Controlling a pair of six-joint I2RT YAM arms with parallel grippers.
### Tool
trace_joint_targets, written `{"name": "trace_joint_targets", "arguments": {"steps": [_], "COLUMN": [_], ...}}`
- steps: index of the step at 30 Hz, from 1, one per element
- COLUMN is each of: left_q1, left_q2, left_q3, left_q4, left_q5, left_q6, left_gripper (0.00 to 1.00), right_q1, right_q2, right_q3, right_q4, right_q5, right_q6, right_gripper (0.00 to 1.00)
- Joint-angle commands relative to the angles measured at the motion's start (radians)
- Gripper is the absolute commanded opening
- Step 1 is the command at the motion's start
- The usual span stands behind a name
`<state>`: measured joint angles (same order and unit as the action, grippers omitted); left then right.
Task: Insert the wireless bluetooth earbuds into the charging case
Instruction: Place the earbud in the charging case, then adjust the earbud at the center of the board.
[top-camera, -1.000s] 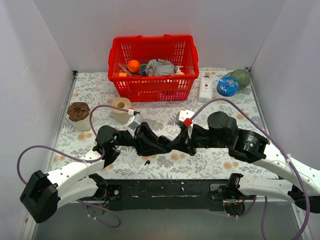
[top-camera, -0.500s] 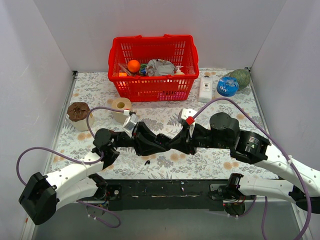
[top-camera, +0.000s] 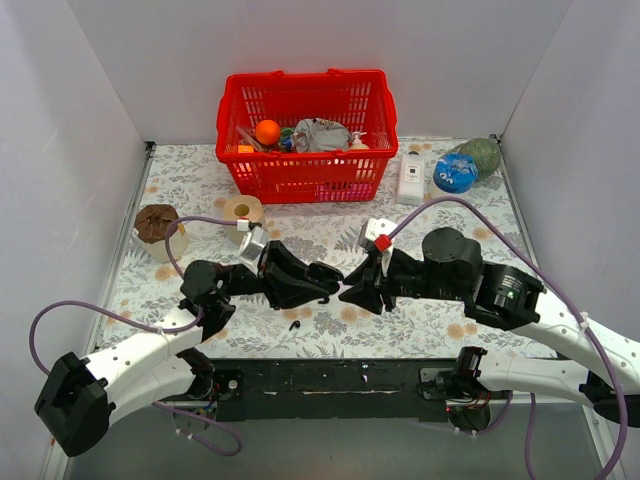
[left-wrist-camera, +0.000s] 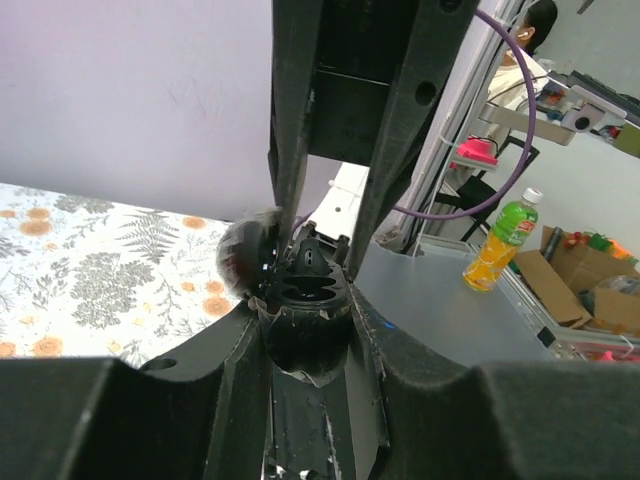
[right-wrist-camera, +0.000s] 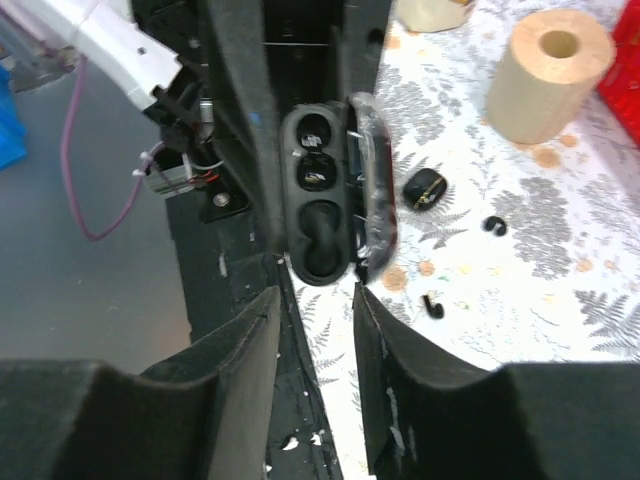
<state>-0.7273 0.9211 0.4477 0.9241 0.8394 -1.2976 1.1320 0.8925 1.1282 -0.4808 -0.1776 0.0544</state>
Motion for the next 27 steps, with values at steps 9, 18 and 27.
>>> {"name": "trace_joint_targets", "arguments": {"steps": [9, 18, 27], "left_q1": [0.000, 0.000, 0.000], "left_q2": [-0.411, -0.576, -0.614], "left_q3": [-0.099, -0.058, -0.044], "left_q4": [-0.319, -0.571, -0.643], "left_q5": [-0.276, -0.355, -0.376], "left_q6": [0.168, 0.228, 0.253], "left_gripper": [0.00, 0.00, 0.00], "right_q1": [-0.018, -0.173, -0.196], "right_q2": [-0.132, 0.296, 0.747], "right_q3": [-0.192, -0.386, -0.139], "right_q4": [0.093, 0.462, 0.596], "right_q5": [0.408, 0.238, 0.101], "right_q6": [0.131, 0.271, 0.237], "right_gripper": [0.52, 0.30, 0.27]}}
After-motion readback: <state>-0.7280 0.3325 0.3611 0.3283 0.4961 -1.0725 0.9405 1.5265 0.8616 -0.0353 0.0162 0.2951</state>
